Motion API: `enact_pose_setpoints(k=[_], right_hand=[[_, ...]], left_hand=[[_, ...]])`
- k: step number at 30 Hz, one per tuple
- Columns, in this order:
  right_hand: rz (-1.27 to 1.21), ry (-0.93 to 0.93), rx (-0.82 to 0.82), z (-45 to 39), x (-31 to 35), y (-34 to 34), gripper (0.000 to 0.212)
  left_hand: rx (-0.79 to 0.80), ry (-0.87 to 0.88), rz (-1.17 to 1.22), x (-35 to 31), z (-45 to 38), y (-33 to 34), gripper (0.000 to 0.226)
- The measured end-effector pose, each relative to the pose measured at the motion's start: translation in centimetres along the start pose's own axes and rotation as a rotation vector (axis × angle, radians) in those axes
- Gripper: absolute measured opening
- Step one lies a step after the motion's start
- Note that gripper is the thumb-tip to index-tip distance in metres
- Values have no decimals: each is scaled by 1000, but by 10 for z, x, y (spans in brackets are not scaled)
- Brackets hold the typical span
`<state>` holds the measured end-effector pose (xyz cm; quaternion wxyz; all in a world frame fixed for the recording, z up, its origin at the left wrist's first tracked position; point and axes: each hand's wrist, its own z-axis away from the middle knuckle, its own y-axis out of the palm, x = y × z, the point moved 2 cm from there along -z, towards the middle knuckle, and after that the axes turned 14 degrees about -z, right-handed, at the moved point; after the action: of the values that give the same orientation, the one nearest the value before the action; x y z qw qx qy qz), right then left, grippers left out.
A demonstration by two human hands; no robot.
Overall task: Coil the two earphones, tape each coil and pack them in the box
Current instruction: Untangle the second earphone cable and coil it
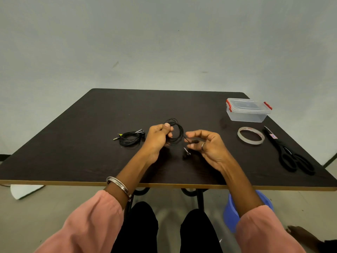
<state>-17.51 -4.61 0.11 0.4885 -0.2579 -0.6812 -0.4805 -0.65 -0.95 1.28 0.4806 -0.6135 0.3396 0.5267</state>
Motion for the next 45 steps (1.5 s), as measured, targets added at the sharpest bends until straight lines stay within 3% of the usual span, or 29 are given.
enact_pose_setpoints(k=[4, 8, 11, 15, 20, 23, 28, 36, 39, 45], right_hand=[[147, -70, -64, 3, 15, -6, 51], [62, -80, 17, -3, 23, 4, 31], [187, -45, 94, -5, 15, 15, 50], [149, -81, 34, -4, 16, 9, 24], [68, -86, -20, -6, 17, 6, 19], [131, -114, -16, -6, 15, 9, 23], [284, -122, -35, -7, 16, 8, 24], [155, -51, -219, -19, 14, 1, 17], [238, -33, -262, -32, 6, 1, 12], [509, -70, -307, -54, -9, 0, 15]], left_hand=[[45, 63, -93, -11, 2, -4, 33], [188, 129, -87, -21, 6, 2, 35], [252, 111, 14, -24, 7, 9, 35], [276, 31, 140, -17, 5, 1, 31], [411, -30, 38, -15, 9, 0, 46], [373, 29, -133, -20, 6, 5, 46], [249, 104, -203, -19, -3, 10, 33], [-8, 131, -396, -8, -16, 16, 21], [-141, 108, -559, -3, -28, 16, 20], [-246, 127, -802, 9, -43, 5, 22]])
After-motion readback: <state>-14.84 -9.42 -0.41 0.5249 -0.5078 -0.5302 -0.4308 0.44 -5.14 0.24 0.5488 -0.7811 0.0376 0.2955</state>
